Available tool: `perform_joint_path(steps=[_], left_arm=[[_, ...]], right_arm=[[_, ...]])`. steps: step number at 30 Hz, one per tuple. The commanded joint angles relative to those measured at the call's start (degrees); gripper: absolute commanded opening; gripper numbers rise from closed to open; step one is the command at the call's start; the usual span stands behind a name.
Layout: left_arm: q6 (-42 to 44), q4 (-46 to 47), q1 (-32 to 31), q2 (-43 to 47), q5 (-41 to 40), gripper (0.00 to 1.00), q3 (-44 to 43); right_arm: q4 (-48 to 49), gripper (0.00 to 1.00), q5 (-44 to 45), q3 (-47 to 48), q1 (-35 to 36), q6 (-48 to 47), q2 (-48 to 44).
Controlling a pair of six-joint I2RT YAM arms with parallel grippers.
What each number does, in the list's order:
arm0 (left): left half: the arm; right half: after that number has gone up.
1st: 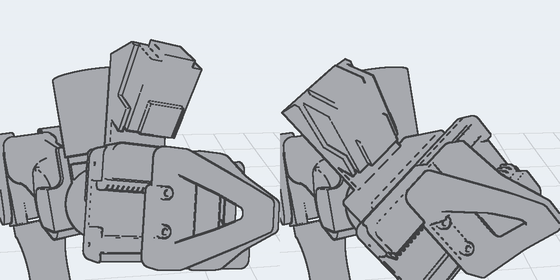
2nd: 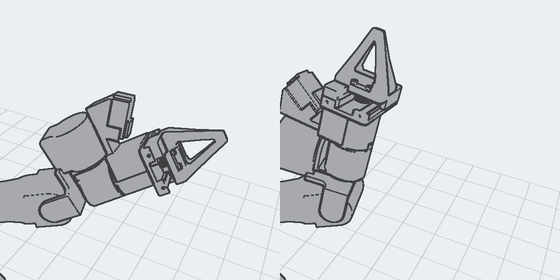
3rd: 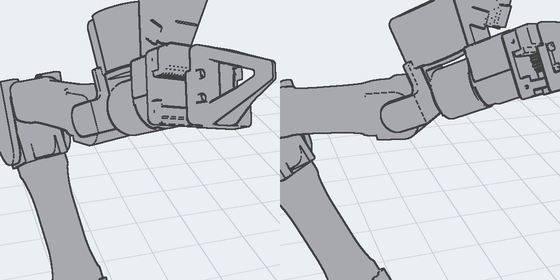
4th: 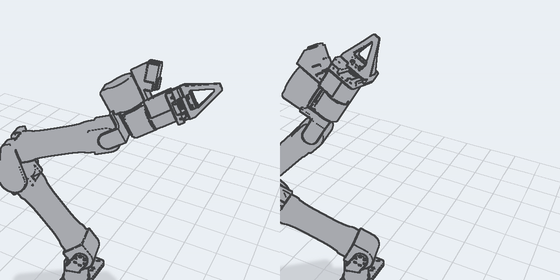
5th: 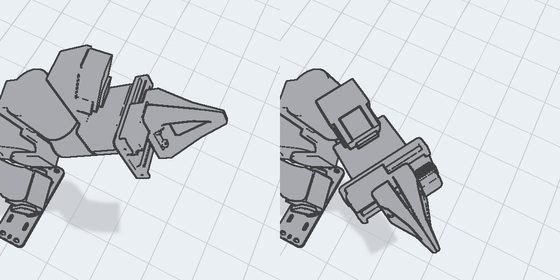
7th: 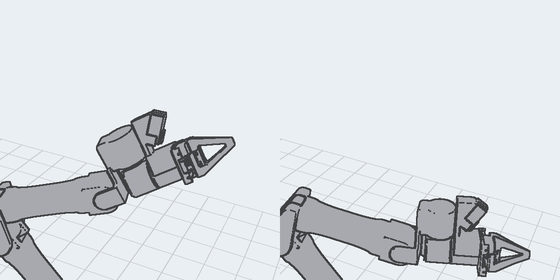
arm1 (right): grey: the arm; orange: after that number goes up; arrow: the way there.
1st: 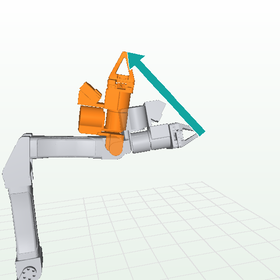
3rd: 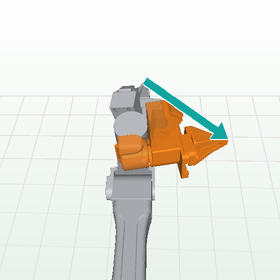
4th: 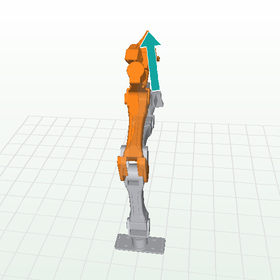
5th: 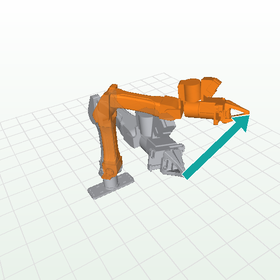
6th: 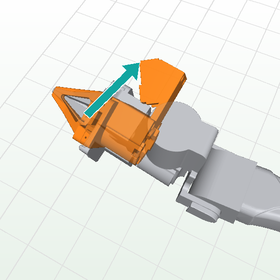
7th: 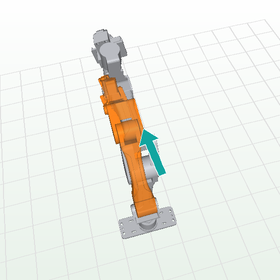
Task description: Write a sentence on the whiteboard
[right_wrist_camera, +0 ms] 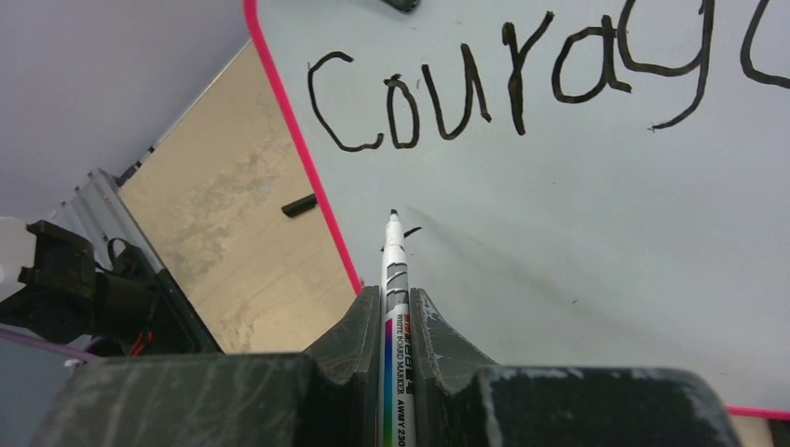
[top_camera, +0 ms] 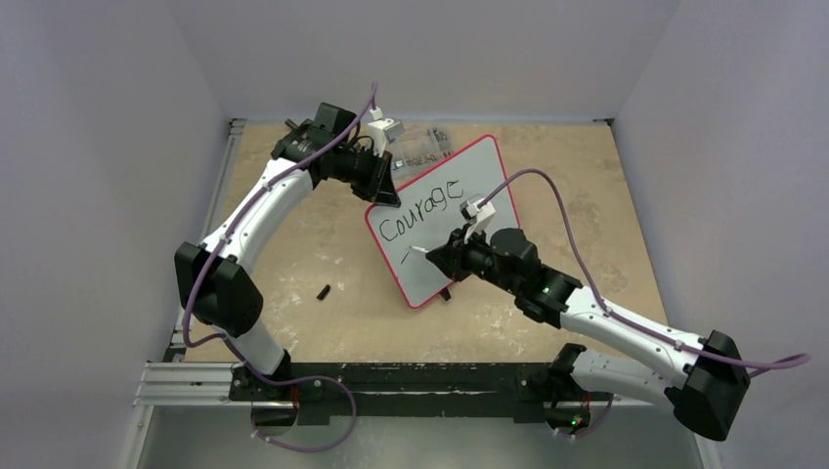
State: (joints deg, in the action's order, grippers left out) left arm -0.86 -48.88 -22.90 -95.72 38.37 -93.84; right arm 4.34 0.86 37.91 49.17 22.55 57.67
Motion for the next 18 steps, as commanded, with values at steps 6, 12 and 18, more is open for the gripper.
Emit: perform_joint_path(steps=[6,12,18], left_arm=[[1.4,0.8,0.1,-0.3,-3.0,0.00,-1.2],[1.4,0.8,0.1,-0.3,-2.9,0.00,-1.1],[1.4,0.8,0.1,-0.3,-3.0,0.00,-1.2]], right_arm=[[3.9,0.00,-2.5,3.0,0.1,1.2,1.8],[4.4,0.00,-1.3,3.4,0.1,1.8,4.5],[4.4,0.00,-1.3,2.5,0.1,1.7,5.7]])
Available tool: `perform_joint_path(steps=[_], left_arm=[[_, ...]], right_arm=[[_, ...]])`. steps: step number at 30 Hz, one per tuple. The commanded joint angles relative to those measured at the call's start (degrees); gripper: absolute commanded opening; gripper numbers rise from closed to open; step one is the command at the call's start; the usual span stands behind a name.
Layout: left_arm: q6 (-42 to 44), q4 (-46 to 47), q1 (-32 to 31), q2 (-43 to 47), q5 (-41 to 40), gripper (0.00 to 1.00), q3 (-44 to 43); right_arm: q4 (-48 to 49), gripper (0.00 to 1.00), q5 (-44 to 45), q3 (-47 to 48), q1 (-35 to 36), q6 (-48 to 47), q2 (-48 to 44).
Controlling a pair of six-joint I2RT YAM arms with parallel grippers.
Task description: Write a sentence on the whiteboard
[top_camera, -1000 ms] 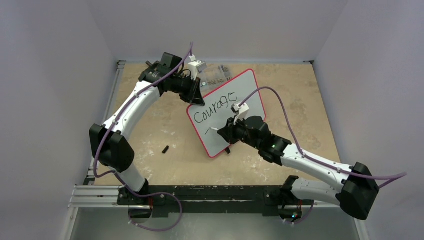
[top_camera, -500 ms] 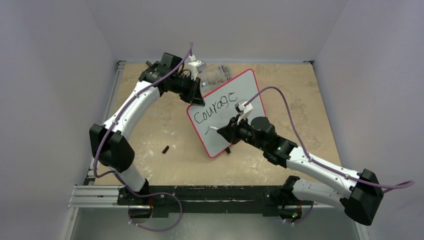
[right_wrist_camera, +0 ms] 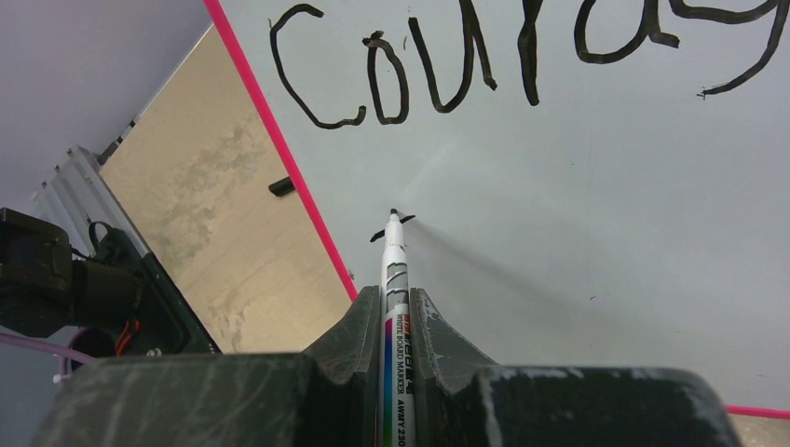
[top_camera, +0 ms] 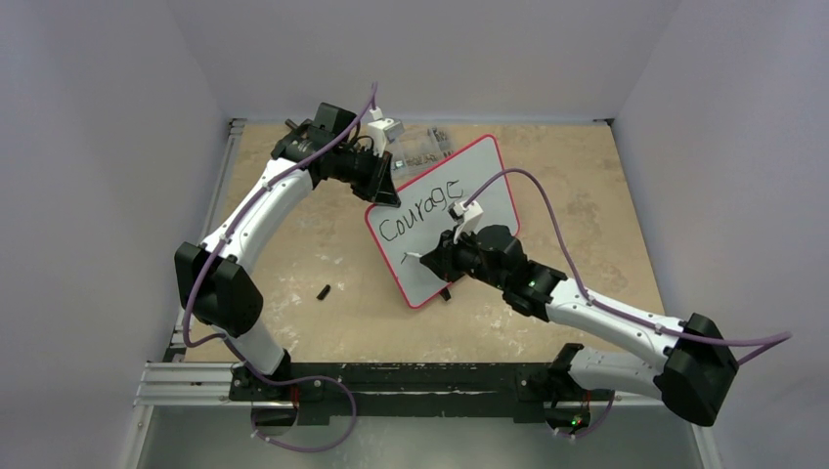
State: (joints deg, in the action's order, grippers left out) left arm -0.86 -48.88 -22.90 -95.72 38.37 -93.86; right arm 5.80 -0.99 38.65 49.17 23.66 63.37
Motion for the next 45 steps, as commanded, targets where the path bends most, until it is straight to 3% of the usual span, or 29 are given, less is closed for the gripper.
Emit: perform_joint_path(steps=[1,23,45], left_arm=[[1.4,0.8,0.1,-0.4,-3.0,0.00,-1.2],[1.4,0.8,0.2,-0.5,-2.8,0.00,-1.2],[1.4,0.7,0.1,-0.4,-2.9,0.00,-1.2]], right_arm=[[2.9,0.00,0.6,1.6,0.1,0.6,0.0],[0.2,0.00,0.8,-6.0,0.1,1.7,-1.9],[-5.7,0.00,6.7,3.3,0.1,-0.7,-2.7]])
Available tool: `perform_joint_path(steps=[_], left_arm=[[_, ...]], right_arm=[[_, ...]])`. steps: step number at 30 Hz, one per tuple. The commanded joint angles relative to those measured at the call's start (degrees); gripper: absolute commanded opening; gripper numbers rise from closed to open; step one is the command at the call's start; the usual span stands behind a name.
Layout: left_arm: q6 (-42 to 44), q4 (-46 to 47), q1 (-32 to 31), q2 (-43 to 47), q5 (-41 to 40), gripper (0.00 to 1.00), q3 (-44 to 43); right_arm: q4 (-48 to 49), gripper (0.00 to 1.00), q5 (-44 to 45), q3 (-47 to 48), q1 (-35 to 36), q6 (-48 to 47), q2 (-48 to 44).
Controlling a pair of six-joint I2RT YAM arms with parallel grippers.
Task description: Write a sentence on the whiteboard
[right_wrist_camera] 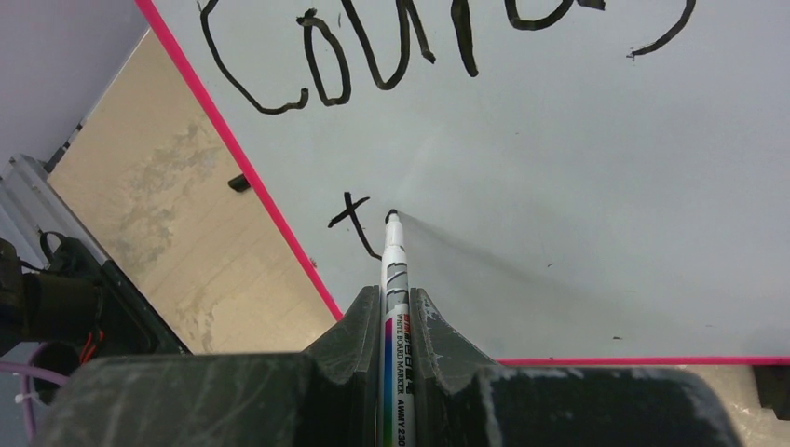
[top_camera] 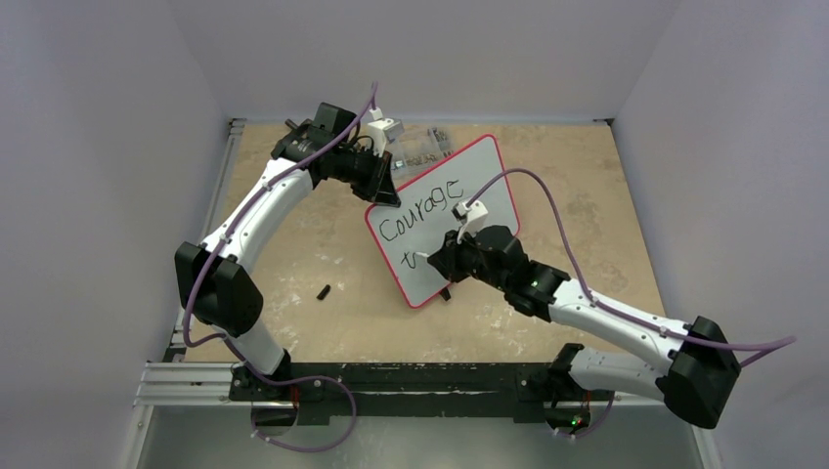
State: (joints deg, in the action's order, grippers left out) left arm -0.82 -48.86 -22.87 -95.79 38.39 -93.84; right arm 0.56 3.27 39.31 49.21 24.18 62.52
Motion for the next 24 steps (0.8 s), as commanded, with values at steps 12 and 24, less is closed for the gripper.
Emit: perform_joint_path(steps=[12,24], left_arm=[[1.5,0.6,0.1,-0.5,-2.9,0.00,-1.2],[1.5,0.6,0.2,-0.5,-2.8,0.00,-1.3]], right_arm=[[-0.5,0.00,6.6,3.6,-0.2,-1.9,-4.1],[1.8,0.00,5.2,3.6,-0.6,-2.0,0.2]])
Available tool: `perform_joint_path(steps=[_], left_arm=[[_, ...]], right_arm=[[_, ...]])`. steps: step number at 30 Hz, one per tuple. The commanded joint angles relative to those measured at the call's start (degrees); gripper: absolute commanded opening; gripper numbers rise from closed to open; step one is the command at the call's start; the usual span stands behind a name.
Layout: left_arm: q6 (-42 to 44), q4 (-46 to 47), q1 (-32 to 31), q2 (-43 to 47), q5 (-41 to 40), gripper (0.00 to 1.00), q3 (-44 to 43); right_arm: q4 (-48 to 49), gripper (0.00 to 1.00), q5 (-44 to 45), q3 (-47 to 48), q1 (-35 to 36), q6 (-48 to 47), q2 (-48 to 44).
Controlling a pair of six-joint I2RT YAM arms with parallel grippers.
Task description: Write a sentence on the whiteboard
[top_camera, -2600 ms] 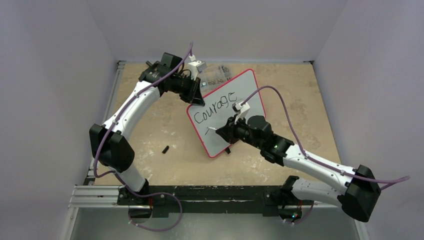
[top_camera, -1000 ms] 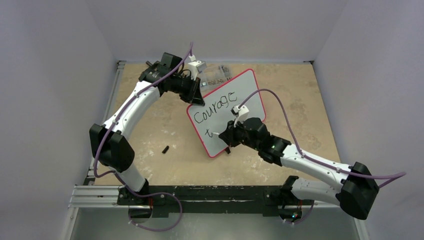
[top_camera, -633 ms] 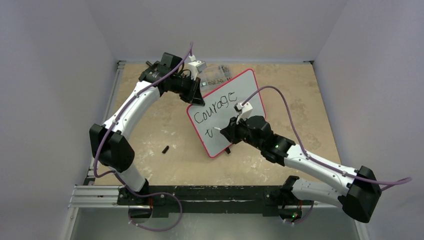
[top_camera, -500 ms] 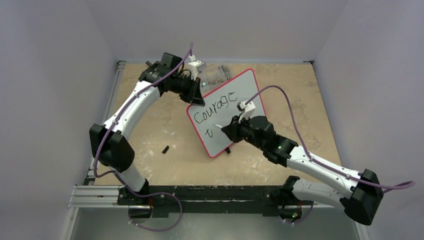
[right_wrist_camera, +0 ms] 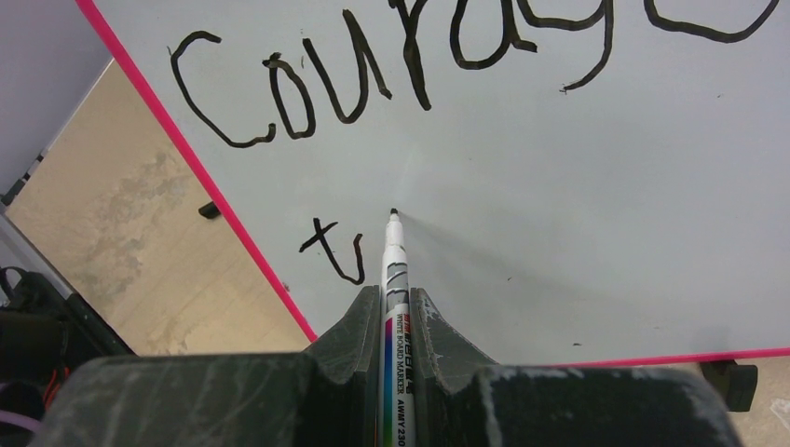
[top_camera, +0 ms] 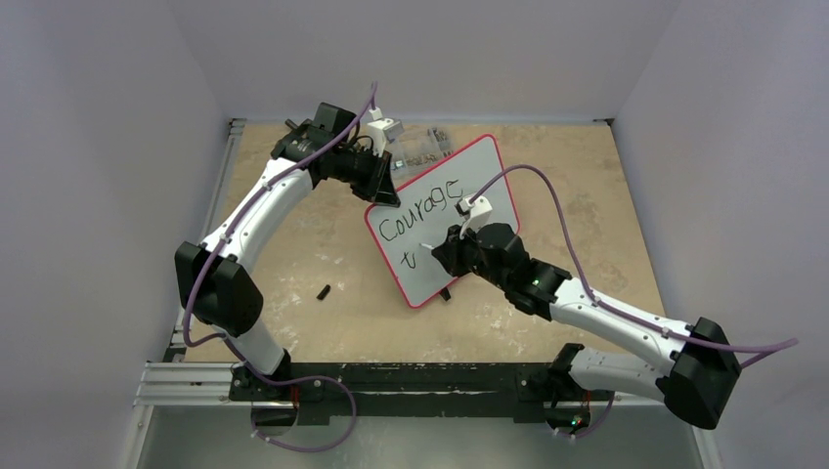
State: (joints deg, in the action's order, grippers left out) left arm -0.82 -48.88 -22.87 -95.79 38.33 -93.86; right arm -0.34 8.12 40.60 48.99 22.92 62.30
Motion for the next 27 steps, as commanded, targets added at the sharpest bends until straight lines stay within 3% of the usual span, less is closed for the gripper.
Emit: perform_joint_path(steps=[1,20,27], left_arm=[[1.5,0.7,0.1,-0.4,-2.7,0.00,-1.3],[1.5,0.6,0.1,-0.5,-2.6,0.00,-1.3],[1.5,0.6,0.1,-0.4,-2.6,0.00,-1.2]], right_arm=[[2.8,0.00,0.1,2.0,-0.4,-0.6,0.5],[3.0,0.00,-1.7,-4.6,-0.4,1.2,-2.3],[0.9,0.00,1.5,-4.3,-0.5,1.0,-3.0]])
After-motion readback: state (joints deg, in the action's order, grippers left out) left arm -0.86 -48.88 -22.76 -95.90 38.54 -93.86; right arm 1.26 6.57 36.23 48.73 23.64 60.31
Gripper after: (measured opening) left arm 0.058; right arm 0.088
